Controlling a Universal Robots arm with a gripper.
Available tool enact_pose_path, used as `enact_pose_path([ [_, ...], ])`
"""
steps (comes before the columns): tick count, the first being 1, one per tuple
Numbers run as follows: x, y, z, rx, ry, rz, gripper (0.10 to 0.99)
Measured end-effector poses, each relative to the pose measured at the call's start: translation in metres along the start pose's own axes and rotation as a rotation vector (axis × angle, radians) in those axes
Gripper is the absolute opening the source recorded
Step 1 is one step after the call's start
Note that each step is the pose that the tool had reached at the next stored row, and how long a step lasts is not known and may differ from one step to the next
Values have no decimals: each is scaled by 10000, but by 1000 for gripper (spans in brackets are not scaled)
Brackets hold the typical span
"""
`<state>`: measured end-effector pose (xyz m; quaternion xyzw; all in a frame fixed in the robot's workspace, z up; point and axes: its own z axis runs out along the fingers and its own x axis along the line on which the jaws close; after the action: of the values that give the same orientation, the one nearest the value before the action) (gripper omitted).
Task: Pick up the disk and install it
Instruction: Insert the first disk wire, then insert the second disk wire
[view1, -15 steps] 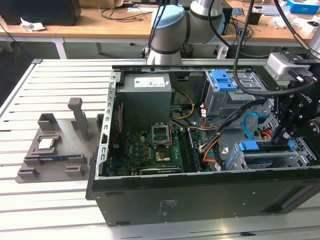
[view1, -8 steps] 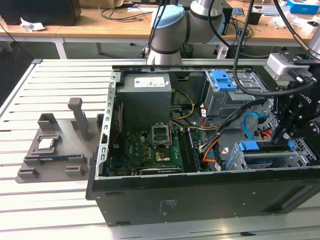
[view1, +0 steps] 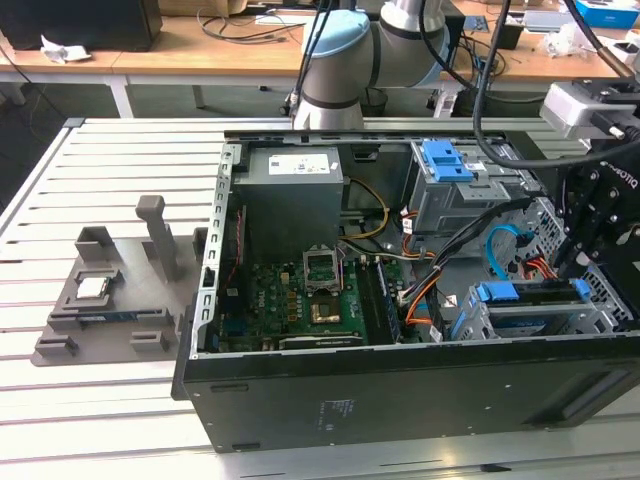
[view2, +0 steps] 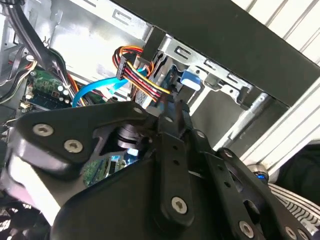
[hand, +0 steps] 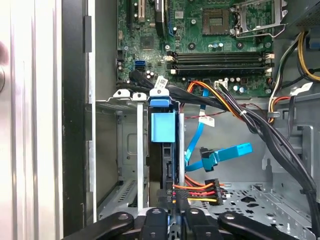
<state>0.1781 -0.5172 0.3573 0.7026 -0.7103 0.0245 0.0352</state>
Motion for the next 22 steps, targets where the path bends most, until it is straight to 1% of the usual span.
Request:
enact_pose_path([
  [2,4,1,-76,0,10,1,106],
  [4,11,3,-213,0,26,1,106],
  [6,14,4,-283,1,27,1,106],
  [7,19,5,-341,1,28,1,106],
  [8,20,5,-354,0,28,1,106],
  [22,20,5,-360,0,27,1,106],
])
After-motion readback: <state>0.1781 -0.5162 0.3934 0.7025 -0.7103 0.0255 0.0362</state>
